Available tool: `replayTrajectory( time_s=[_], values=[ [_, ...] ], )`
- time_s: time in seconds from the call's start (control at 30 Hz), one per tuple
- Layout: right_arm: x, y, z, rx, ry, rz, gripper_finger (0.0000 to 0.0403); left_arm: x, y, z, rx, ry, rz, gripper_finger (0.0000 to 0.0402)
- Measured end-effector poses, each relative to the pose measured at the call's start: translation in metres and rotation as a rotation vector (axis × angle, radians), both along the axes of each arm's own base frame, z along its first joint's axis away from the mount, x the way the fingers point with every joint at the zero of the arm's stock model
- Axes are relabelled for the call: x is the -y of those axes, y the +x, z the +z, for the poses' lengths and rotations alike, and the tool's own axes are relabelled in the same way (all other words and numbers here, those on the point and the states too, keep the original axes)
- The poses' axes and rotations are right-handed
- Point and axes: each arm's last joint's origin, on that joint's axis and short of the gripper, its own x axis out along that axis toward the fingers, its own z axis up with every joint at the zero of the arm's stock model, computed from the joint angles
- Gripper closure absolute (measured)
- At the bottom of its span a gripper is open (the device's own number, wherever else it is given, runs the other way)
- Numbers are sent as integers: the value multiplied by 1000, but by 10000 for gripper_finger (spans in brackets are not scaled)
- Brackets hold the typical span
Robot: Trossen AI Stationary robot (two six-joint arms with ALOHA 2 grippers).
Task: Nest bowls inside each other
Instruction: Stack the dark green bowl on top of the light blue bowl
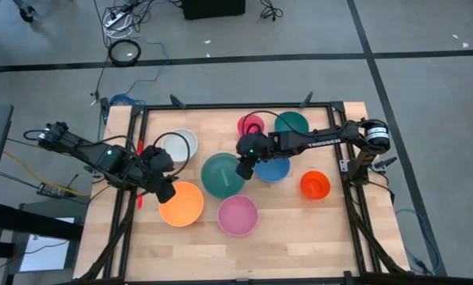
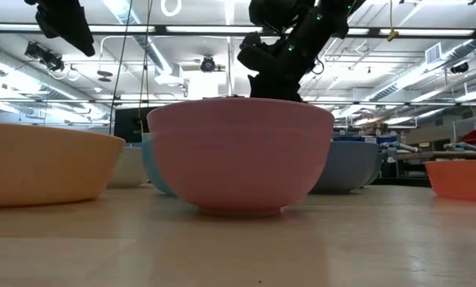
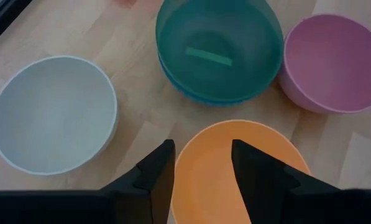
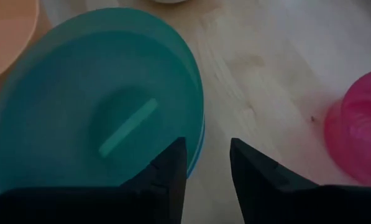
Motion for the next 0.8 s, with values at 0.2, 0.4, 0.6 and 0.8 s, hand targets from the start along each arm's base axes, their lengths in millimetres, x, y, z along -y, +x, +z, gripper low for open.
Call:
replayTrajectory(
  time_s=[0.2, 0.4, 0.6, 0.8],
  values=[
    [0, 0, 0, -3, 7, -10, 291, 0, 0, 0, 7, -3, 0, 234],
    [0, -2, -2, -16, 25, -27, 297, 0, 0, 0, 7, -5, 3, 234],
    [-1, 2, -13, -41, 68, -26, 302, 0, 0, 0, 9, -11, 12, 234],
    [-3, 5, -20, -52, 69, -22, 303, 0, 0, 0, 8, -11, 12, 234]
  ],
)
